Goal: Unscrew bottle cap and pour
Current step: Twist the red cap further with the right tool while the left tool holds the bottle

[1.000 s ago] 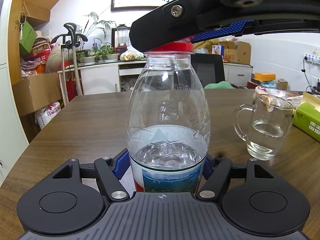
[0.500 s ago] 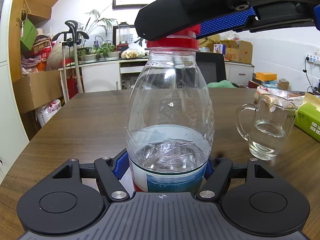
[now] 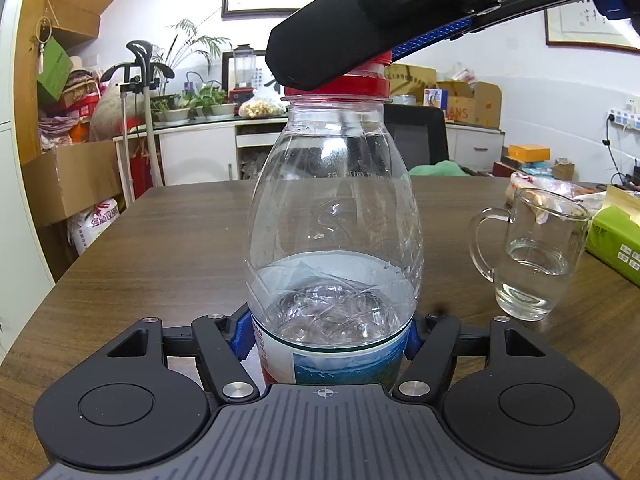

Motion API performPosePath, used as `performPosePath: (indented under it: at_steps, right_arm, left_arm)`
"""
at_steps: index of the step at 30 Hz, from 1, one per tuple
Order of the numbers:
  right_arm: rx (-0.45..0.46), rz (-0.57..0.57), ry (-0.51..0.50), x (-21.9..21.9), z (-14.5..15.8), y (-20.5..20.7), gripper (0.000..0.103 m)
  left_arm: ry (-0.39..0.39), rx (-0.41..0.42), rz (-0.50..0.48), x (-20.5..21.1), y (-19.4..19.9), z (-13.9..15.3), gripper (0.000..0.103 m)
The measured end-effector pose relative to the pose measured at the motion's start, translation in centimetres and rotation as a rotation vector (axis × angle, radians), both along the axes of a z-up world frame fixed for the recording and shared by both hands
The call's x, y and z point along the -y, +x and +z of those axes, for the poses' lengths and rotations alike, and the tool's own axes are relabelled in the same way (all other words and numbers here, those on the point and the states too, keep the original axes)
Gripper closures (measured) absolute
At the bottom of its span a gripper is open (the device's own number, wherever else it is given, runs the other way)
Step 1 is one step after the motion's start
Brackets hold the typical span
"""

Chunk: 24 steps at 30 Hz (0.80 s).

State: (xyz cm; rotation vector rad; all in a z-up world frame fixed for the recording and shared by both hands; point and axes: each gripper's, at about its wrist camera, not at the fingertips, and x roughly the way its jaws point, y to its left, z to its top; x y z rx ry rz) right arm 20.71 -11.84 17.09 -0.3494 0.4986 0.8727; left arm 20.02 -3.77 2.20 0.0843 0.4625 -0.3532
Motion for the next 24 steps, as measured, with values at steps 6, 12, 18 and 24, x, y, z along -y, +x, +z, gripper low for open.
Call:
performPosePath:
  at_steps: [6, 12, 18, 24]
  right_arm:
    - [-0.041, 0.083, -0.001, 0.5, 0.4, 0.9, 0.071]
    - [-0.05, 0.12, -0.035, 0.5, 1.0, 1.3, 0.071]
    - [-0.084, 0.109, -0.005, 1.1, 1.0, 2.1, 0.07]
    - [-0.099, 0.06, 0.041, 1.3, 0.4, 1.8, 0.07]
  left_arm:
    - [0.001, 0.003, -0.011, -0.1, 0.0, 0.0, 0.04]
    - [0.005, 0.012, -0.013, -0.1, -0.1, -0.1, 0.041]
    - [0.004, 0.015, 0.0, -0.2, -0.2, -0.2, 0.042]
    - [0.001, 0.012, 0.0, -0.2, 0.0, -0.1, 0.042]
